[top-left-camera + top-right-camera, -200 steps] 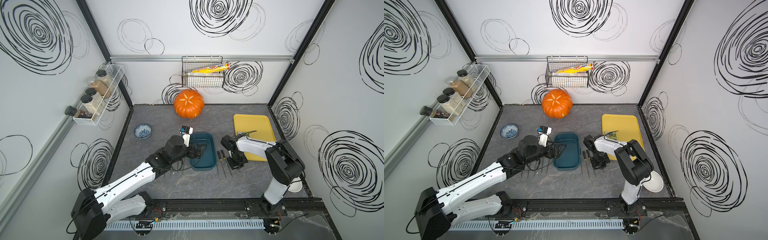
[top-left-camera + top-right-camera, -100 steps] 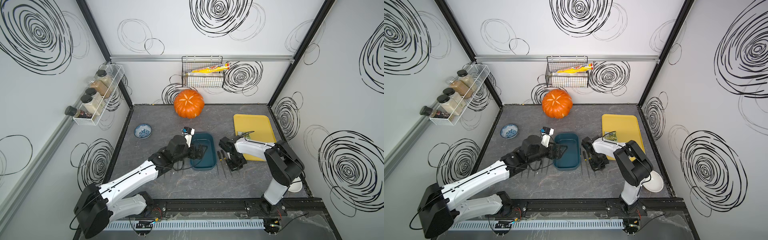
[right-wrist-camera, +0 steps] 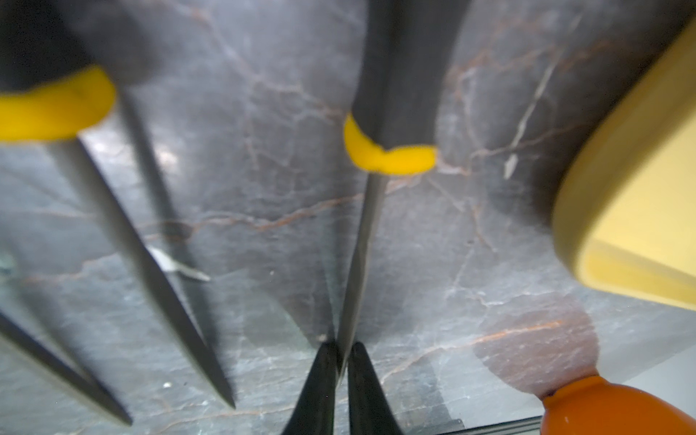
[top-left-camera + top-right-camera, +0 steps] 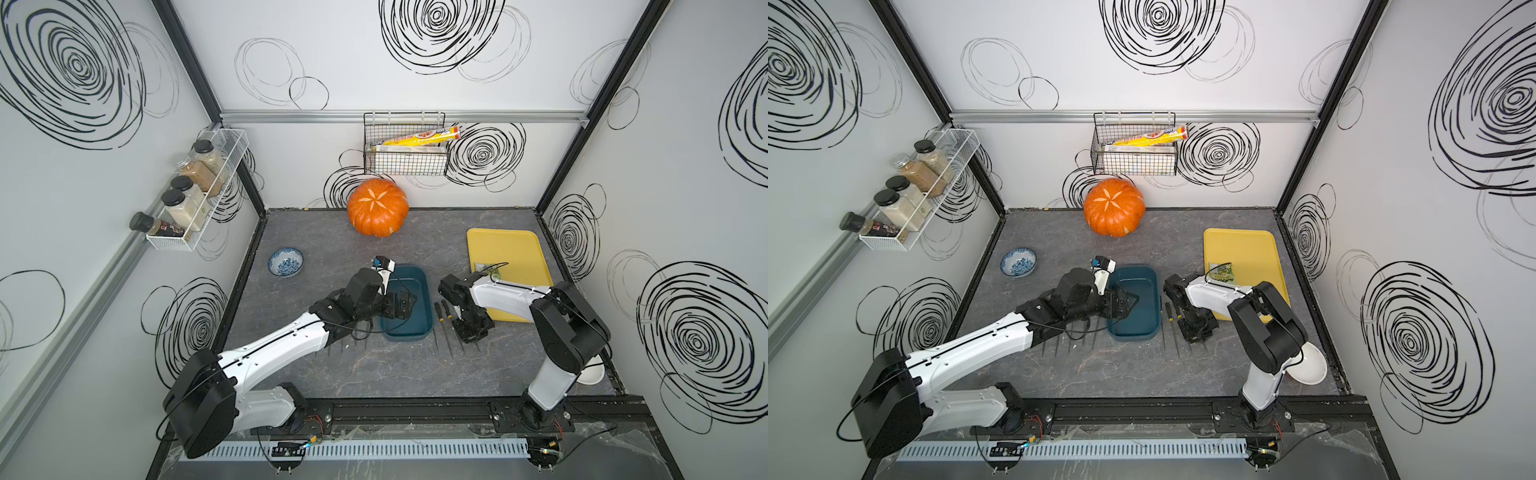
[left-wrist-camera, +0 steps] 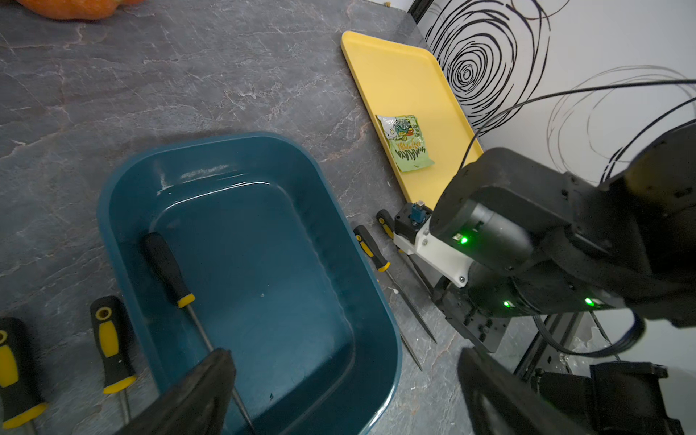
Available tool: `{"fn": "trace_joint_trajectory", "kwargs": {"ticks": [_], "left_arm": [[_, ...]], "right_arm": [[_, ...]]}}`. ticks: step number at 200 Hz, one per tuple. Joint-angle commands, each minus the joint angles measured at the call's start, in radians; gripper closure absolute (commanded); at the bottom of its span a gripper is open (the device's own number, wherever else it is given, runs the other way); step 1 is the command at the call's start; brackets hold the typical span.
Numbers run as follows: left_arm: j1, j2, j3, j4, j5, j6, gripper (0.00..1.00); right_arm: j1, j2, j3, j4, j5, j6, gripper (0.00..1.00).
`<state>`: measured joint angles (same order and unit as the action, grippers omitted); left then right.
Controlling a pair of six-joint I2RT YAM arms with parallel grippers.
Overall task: Take the file tool out of the storage box
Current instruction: Place the file tool at the center of the board.
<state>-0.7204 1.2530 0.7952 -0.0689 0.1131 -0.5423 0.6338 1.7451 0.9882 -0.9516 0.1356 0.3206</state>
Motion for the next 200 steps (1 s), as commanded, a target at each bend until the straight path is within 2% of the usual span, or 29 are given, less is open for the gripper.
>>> {"fn": "trace_joint_trajectory", "kwargs": {"ticks": [1,15,34,76,103,122,136,169,200], "left_arm": [[0.012,0.038,0.035,-0.031,-0.016,-0.005,0.01],[0.013,0.077,0.061,-0.086,-0.076,-0.004,0.01],[0.009,0.144,0.110,-0.156,-0.152,-0.004,0.01],[-0.043,0.285,0.242,-0.297,-0.292,-0.021,0.15],[-0.045,0.329,0.280,-0.321,-0.302,-0.027,0.22],[-0.051,0.413,0.369,-0.425,-0.373,-0.050,0.25],[-0.065,0.485,0.426,-0.511,-0.442,-0.085,0.25],[-0.072,0.621,0.513,-0.626,-0.501,-0.152,0.20],[-0.073,0.710,0.582,-0.645,-0.492,-0.166,0.16]], "right_arm": [[0.014,-0.026,-0.030,0.037,-0.076,-0.008,0.81],[0.019,-0.099,-0.022,0.037,-0.108,-0.015,0.74],[0.022,-0.201,-0.010,0.045,-0.143,-0.024,0.71],[0.026,-0.392,-0.003,0.092,-0.162,-0.001,0.65],[0.027,-0.512,-0.017,0.234,-0.241,0.015,0.63],[0.027,-0.567,-0.024,0.327,-0.284,0.026,0.63],[0.026,-0.627,-0.050,0.403,-0.281,0.037,0.63],[0.025,-0.807,-0.164,0.557,-0.210,0.057,0.62],[0.023,-0.912,-0.221,0.606,-0.181,0.051,0.60]]}}
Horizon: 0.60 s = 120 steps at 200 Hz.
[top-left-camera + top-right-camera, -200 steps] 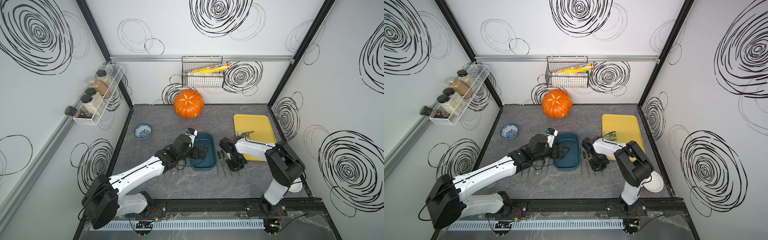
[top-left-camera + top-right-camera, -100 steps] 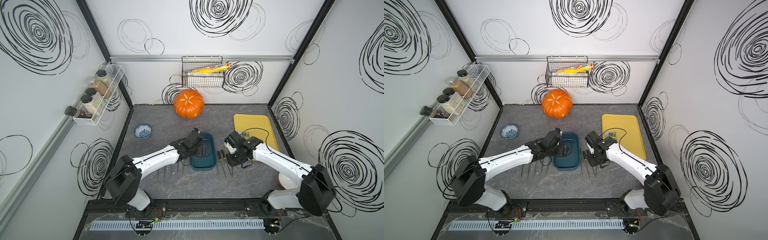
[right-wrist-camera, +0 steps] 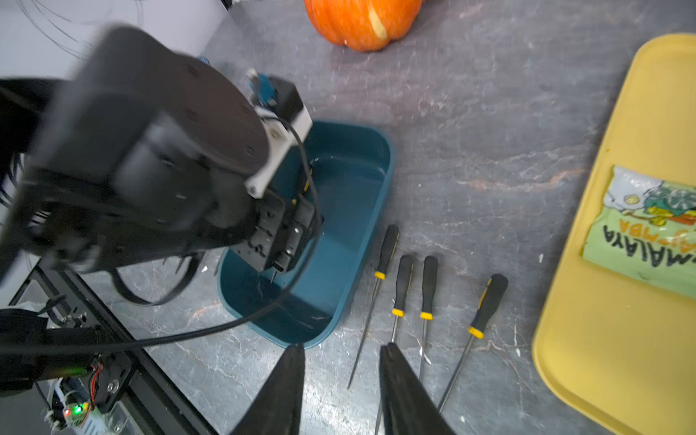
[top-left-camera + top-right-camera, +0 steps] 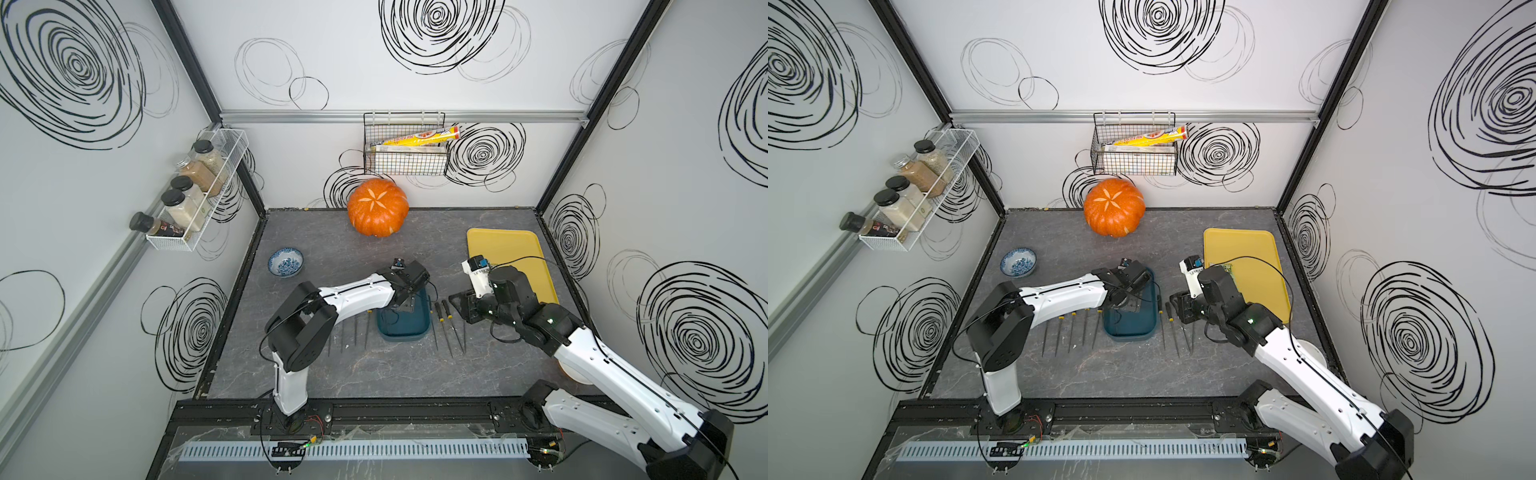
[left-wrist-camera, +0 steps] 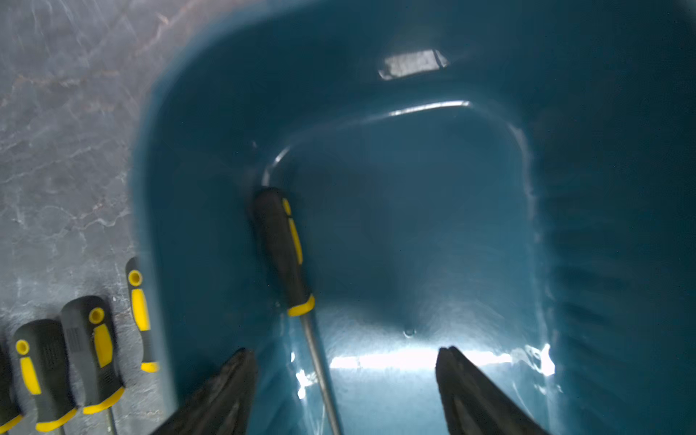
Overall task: Take the file tool out of the storage box
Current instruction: Place the file tool at the center of the board, then pick up the file tool from the storage box.
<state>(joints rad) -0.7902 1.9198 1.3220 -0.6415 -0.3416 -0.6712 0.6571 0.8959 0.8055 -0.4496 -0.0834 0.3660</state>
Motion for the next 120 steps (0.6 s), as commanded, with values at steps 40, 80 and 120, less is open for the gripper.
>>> {"fn": "trace_joint_trajectory", "kwargs": {"ticks": [40,80,120], "left_arm": [[-0.006,0.107,0.096,-0.065,-0.015,-0.050,0.14],[-0.007,0.143,0.114,-0.122,-0.095,-0.106,0.13],[0.012,0.157,0.115,-0.041,-0.010,-0.028,0.17]], "right_arm": [[0.001,-0.123,-0.098,0.161,0.036,-0.017,0.59],[0.001,-0.113,-0.127,0.214,-0.004,-0.028,0.65],[0.001,-0.084,-0.155,0.251,-0.055,-0.032,0.67]]}}
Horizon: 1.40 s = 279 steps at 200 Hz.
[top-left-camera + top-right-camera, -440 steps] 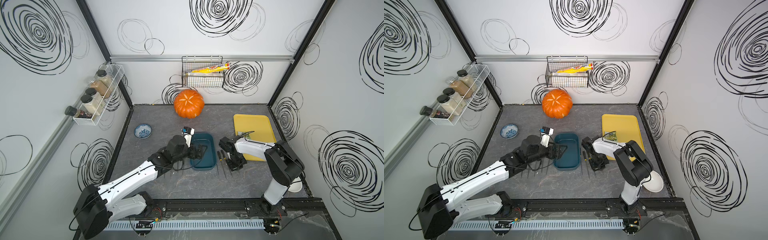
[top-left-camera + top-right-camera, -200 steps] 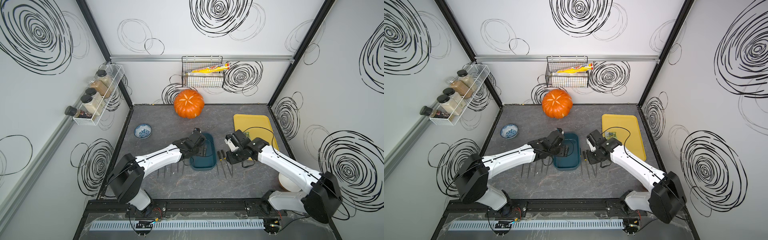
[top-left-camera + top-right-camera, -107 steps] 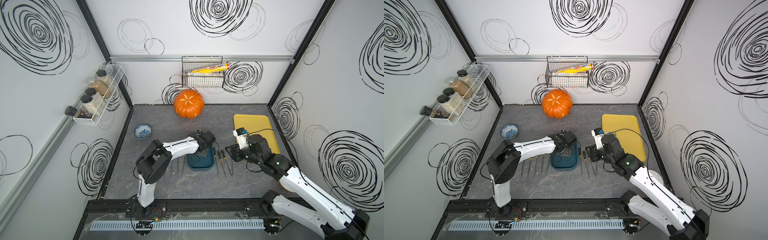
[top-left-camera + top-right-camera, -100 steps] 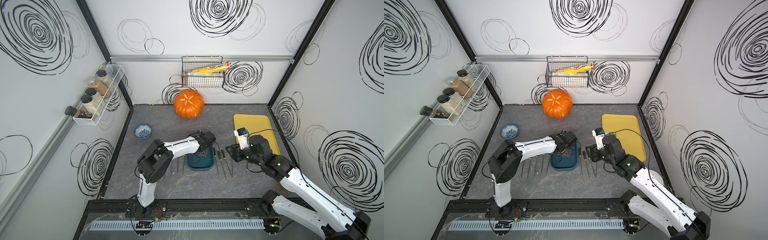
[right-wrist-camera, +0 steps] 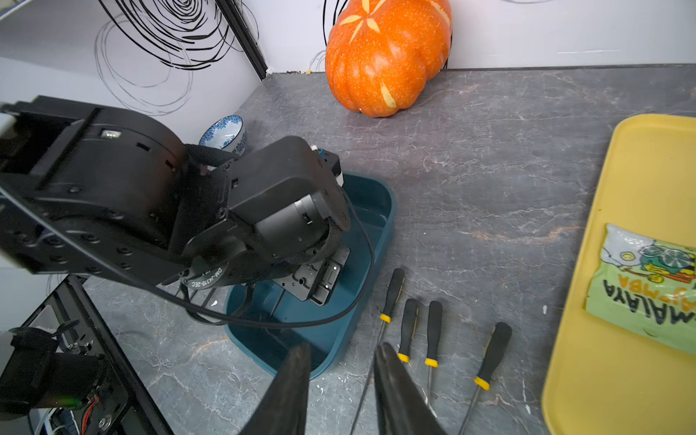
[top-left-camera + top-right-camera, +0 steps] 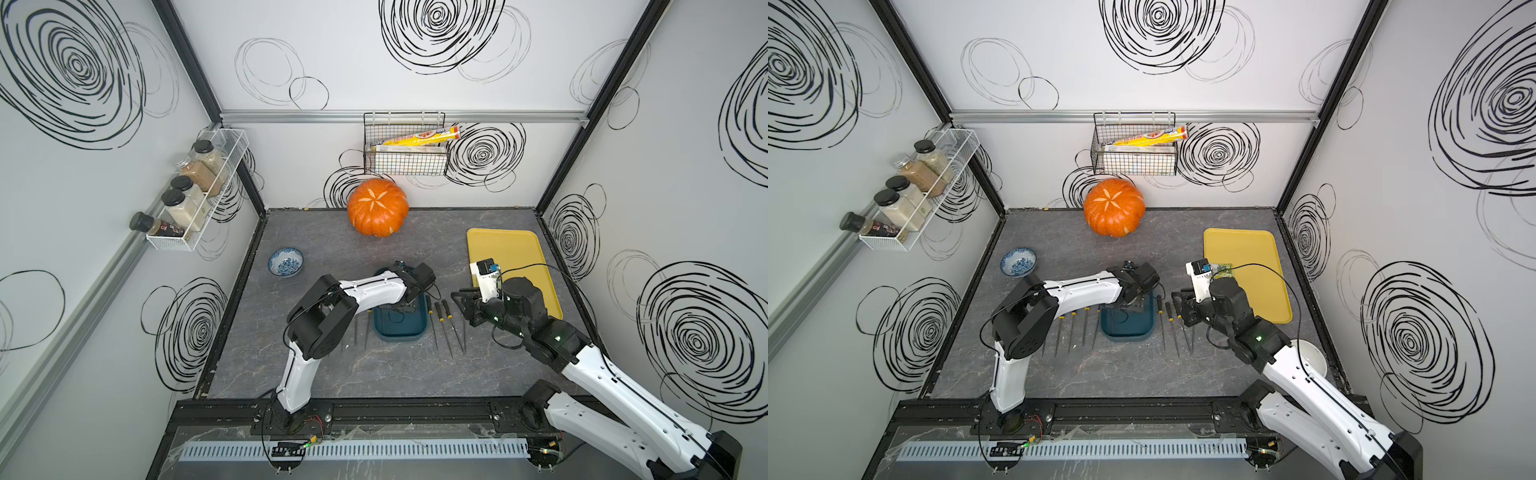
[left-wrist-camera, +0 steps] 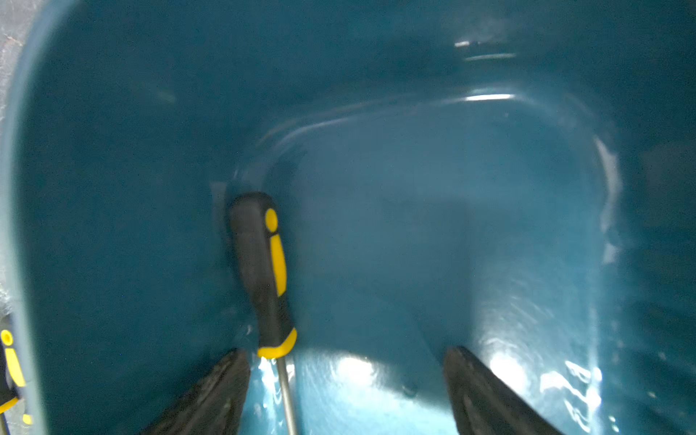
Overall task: Take the file tool out of the storage box
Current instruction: Pick up the file tool from the storage box.
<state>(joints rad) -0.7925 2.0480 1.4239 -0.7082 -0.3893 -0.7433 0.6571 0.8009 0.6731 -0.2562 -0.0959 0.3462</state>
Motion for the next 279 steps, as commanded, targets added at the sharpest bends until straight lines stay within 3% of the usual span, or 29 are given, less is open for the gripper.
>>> {"fn": "trace_joint_trajectory", "kwargs": {"ticks": [1,28,52,64,93,113,125,182,198,207,242,279], "left_arm": [[0.015,0.028,0.011,0.029,0.042,0.046,0.18],[0.029,0.007,-0.026,0.122,0.155,0.090,0.26],[0.028,0.004,-0.022,0.124,0.169,0.101,0.33],[0.037,0.014,-0.015,0.120,0.174,0.107,0.42],[0.049,0.049,-0.003,0.117,0.175,0.116,0.43],[0.050,0.063,0.002,0.127,0.190,0.131,0.59],[0.050,0.071,0.004,0.131,0.197,0.137,0.73],[0.050,0.104,0.023,0.130,0.211,0.151,0.74],[0.050,0.102,0.026,0.127,0.211,0.154,0.82],[0.049,0.093,0.022,0.133,0.211,0.157,0.92],[0.044,0.005,-0.002,0.173,0.215,0.151,0.94],[0.046,-0.209,-0.095,0.319,0.291,0.161,0.94]], "right_arm": [[0.001,0.012,-0.022,0.058,-0.042,-0.012,0.67],[0.001,0.010,-0.030,0.061,-0.038,-0.015,0.67],[0.001,0.002,-0.035,0.066,-0.036,-0.016,0.67],[0.001,-0.001,-0.038,0.068,-0.030,-0.016,0.67],[0.001,-0.005,-0.051,0.077,-0.034,-0.016,0.67],[0.001,-0.008,-0.062,0.087,-0.042,-0.015,0.67],[0.001,-0.005,-0.062,0.090,-0.041,-0.016,0.67],[0.000,0.003,-0.076,0.104,-0.051,-0.015,0.67],[0.001,0.004,-0.082,0.110,-0.053,-0.015,0.67],[0.001,0.004,-0.084,0.112,-0.053,-0.015,0.67],[0.000,0.007,-0.089,0.121,-0.068,-0.014,0.67],[0.000,0.000,-0.100,0.133,-0.069,-0.012,0.67]]}}
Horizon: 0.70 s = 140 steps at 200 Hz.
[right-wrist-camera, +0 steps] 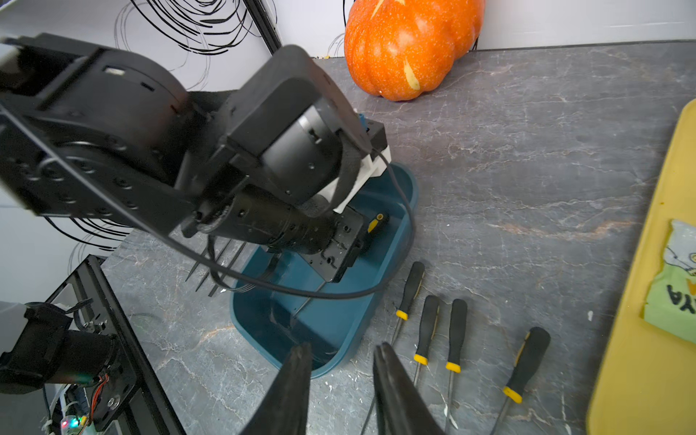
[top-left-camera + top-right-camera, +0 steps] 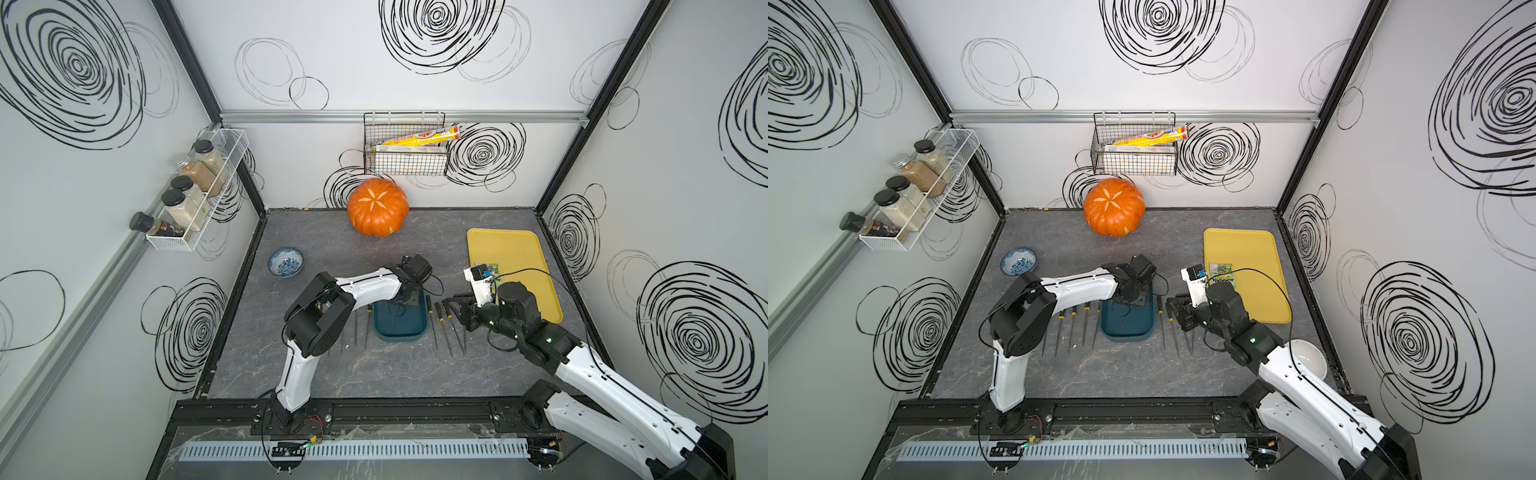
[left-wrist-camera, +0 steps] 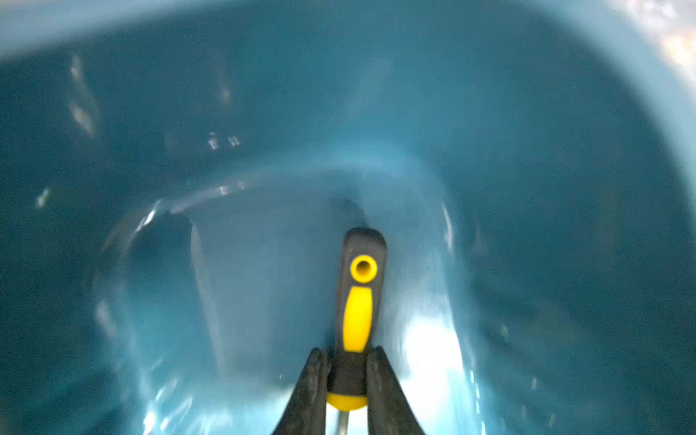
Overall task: Take the file tool out of the storage box
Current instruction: Pick up the file tool from the storage box.
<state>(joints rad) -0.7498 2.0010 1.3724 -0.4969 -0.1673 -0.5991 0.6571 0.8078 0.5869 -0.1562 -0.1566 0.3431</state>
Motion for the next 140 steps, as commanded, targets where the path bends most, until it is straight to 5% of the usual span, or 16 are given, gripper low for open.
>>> {"fn": "trace_joint_trajectory", "kwargs": {"ticks": [1,79,140], "left_arm": [[0.004,-0.166,-0.045,0.110,0.071,0.017,0.94],[0.068,-0.551,-0.291,0.385,0.235,0.059,0.95],[0.099,-0.760,-0.486,0.601,0.522,0.064,0.96]], "right_arm": [[0.001,-0.008,-0.014,0.033,-0.008,-0.009,0.67],[0.000,-0.004,-0.039,0.077,-0.031,-0.003,0.67],[0.001,0.159,-0.052,0.226,-0.437,-0.012,0.66]]}}
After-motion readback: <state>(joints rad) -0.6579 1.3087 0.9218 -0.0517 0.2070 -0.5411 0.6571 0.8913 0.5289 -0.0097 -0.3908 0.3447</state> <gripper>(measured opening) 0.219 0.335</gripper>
